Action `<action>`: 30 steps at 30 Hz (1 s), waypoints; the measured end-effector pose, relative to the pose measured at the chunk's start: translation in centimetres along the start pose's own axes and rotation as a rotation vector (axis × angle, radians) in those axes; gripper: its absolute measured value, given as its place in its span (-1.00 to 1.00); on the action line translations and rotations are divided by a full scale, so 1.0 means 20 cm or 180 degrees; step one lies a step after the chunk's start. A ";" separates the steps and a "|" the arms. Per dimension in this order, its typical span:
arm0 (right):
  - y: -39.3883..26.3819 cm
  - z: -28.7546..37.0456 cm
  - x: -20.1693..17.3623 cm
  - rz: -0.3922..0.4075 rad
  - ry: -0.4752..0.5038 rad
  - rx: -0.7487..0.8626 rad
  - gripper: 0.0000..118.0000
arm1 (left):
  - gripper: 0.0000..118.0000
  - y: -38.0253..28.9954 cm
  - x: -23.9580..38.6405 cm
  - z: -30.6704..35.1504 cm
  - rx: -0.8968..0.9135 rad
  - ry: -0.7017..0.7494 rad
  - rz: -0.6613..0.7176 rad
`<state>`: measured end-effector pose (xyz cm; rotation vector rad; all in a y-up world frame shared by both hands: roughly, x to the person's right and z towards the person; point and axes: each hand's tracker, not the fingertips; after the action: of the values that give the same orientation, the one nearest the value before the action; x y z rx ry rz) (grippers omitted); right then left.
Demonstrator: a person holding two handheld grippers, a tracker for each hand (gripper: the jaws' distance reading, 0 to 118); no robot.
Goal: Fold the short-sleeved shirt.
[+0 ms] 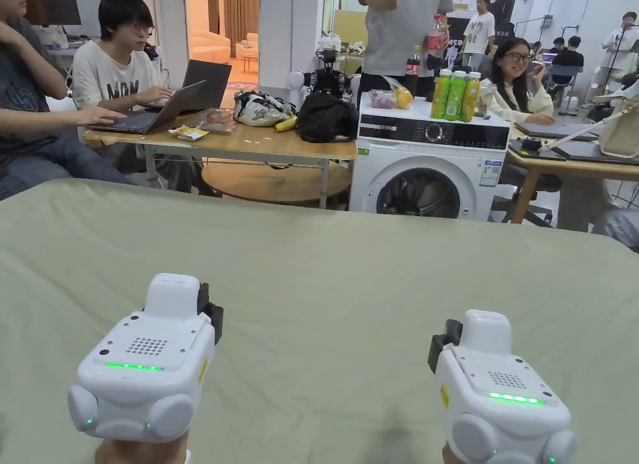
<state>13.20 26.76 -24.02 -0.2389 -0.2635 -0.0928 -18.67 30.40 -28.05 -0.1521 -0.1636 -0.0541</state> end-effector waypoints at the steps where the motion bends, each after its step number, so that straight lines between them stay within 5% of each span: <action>1: 0.00 0.00 0.00 -0.0008 -0.0001 0.0003 -1.00 | -1.00 0.00 0.00 0.00 0.0003 -0.0020 0.0019; 30: 0.01 0.05 0.02 0.0105 -0.0041 0.0203 -1.00 | -1.00 0.02 0.03 -0.01 0.0024 -0.0149 0.0178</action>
<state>13.37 27.11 -23.03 -0.1805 -0.2748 -0.0502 -17.99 30.77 -28.27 -0.1503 -0.2062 0.0059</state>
